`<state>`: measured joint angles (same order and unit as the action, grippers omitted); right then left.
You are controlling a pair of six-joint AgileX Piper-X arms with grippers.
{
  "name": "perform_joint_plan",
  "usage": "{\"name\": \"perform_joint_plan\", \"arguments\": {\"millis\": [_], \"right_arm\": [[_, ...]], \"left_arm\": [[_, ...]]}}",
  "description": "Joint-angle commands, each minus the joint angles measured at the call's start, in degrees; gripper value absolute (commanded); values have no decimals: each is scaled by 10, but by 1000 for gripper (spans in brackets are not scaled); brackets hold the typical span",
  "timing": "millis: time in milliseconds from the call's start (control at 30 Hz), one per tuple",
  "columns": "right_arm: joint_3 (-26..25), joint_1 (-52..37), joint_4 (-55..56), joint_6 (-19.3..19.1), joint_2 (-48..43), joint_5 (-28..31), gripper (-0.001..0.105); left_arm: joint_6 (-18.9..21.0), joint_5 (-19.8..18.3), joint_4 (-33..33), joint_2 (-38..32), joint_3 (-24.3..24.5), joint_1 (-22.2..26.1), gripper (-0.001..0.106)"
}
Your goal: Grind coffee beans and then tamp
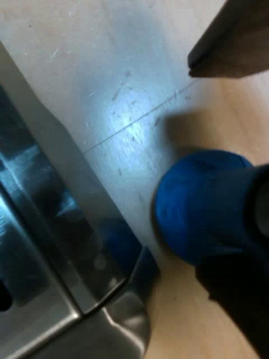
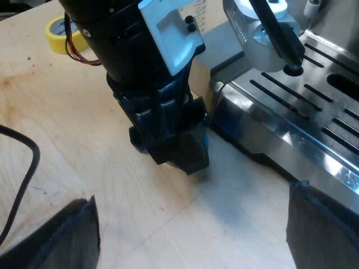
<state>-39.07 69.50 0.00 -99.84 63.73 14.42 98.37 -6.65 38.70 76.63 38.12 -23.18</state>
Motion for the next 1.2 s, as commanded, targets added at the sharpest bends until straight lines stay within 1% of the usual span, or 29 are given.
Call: {"name": "perform_joint_plan", "arguments": {"millis": [33,67,100,133,167,233,300,367,400,500,667,867,933,967,1033,1200], "right_arm": [[-1,0,-7,-3,-1,0,70],[-1,0,-7,-3,-1,0,70],[-1,0,-7,-3,-1,0,70],[-1,0,-7,-3,-1,0,70],[-1,0,-7,-3,-1,0,70],[-1,0,-7,-3,-1,0,70],[-1,0,-7,-3,-1,0,70],[-1,0,-7,-3,-1,0,70],[-1,0,-7,-3,-1,0,70],[-1,0,-7,-3,-1,0,70],[-1,0,-7,-3,-1,0,70],[-1,0,-7,-3,-1,0,70],[-1,0,-7,-3,-1,0,70],[-1,0,-7,-3,-1,0,70],[-1,0,-7,-3,-1,0,70],[-1,0,-7,-3,-1,0,70]], "left_arm": [[3,16,-4,0,1,-2,53],[3,26,-4,0,1,-2,49],[3,29,-4,0,1,-2,47],[3,33,-4,0,1,-2,42],[3,38,-4,0,1,-2,35],[0,39,-5,0,1,-2,23],[-1,39,-7,0,1,-2,16],[-5,39,-7,0,1,-2,2],[-9,39,-1,-5,2,-2,0],[-9,39,9,-21,2,-2,0],[-9,38,28,-80,2,-2,0],[-9,30,69,-180,2,-2,0],[-7,30,83,-226,2,-2,0],[-8,30,85,-234,2,-2,0],[-5,30,100,-279,2,-2,0],[6,29,136,-353,2,-2,0]]}}
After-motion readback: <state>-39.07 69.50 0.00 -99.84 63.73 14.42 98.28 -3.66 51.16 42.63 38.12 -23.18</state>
